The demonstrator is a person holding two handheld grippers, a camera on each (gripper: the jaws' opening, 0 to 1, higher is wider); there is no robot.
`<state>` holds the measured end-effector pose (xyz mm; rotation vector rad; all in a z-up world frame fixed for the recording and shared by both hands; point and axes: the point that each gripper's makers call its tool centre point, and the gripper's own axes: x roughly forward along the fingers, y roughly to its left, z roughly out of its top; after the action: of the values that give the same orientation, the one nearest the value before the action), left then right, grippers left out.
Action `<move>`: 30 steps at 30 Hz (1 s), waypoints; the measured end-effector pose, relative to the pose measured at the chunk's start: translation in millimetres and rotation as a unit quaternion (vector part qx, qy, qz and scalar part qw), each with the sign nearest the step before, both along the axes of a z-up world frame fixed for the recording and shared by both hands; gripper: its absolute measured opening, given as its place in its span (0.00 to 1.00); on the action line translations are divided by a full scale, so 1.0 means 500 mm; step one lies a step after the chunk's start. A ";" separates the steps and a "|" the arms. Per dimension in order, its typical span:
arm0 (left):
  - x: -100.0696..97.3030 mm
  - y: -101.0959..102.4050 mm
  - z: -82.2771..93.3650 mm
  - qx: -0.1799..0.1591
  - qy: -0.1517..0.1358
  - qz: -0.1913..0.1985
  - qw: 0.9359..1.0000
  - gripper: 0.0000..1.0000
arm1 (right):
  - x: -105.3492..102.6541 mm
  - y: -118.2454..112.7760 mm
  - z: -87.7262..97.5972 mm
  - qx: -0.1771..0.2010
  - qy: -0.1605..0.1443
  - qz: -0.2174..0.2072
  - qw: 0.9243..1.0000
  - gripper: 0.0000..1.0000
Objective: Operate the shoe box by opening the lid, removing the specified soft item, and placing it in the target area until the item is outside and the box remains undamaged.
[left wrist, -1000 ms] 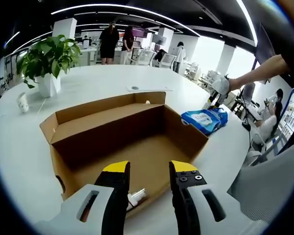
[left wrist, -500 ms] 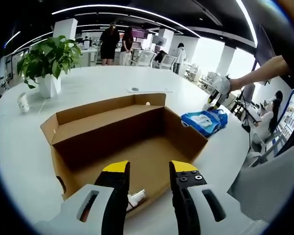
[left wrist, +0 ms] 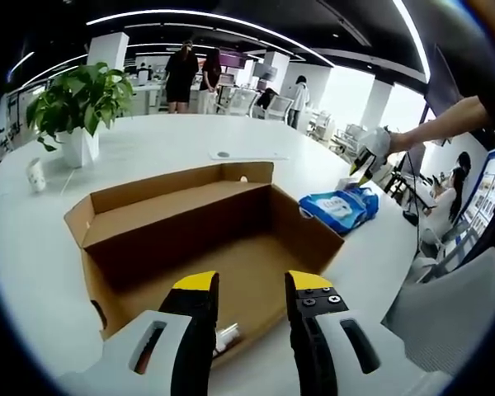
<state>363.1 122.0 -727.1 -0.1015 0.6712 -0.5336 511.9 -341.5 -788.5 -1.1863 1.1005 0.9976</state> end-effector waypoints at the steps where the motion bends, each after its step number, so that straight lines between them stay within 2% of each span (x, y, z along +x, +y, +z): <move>1: 0.000 0.000 0.001 -0.001 0.000 0.000 1.000 0.32 | 0.002 0.000 -0.002 0.004 -0.002 -0.006 1.000 0.23; 6: 0.001 -0.001 0.003 -0.007 -0.002 -0.001 1.000 0.32 | -0.008 -0.002 0.013 0.006 -0.007 -0.016 1.000 0.24; 11: 0.001 -0.005 0.007 -0.011 -0.005 -0.002 1.000 0.32 | 0.006 0.003 0.028 0.040 -0.033 -0.070 0.996 0.24; 13: 0.000 -0.009 0.009 -0.013 -0.005 -0.004 1.000 0.32 | 0.013 0.007 0.040 0.059 -0.046 -0.099 0.992 0.24; 16: -0.001 -0.013 0.013 -0.016 -0.007 -0.005 1.000 0.32 | 0.019 0.015 0.053 0.091 -0.058 -0.143 0.984 0.24; 18: -0.002 -0.014 0.013 -0.017 -0.007 -0.006 1.000 0.32 | 0.031 0.017 0.058 0.117 -0.068 -0.176 0.975 0.24; 24: -0.007 -0.022 0.020 -0.022 -0.008 -0.009 1.000 0.32 | 0.013 0.059 0.082 0.190 -0.072 -0.256 0.945 0.24; 28: -0.011 -0.031 0.022 -0.026 -0.008 -0.015 1.000 0.32 | 0.006 0.083 0.097 0.227 -0.081 -0.290 0.926 0.25; 30: -0.012 -0.034 0.024 -0.028 -0.008 -0.017 0.999 0.32 | 0.001 0.092 0.104 0.238 -0.083 -0.297 0.921 0.25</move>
<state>357.0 105.0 -715.2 -0.1376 0.6428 -0.5862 512.5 -295.4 -736.6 -0.4782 0.9256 0.6183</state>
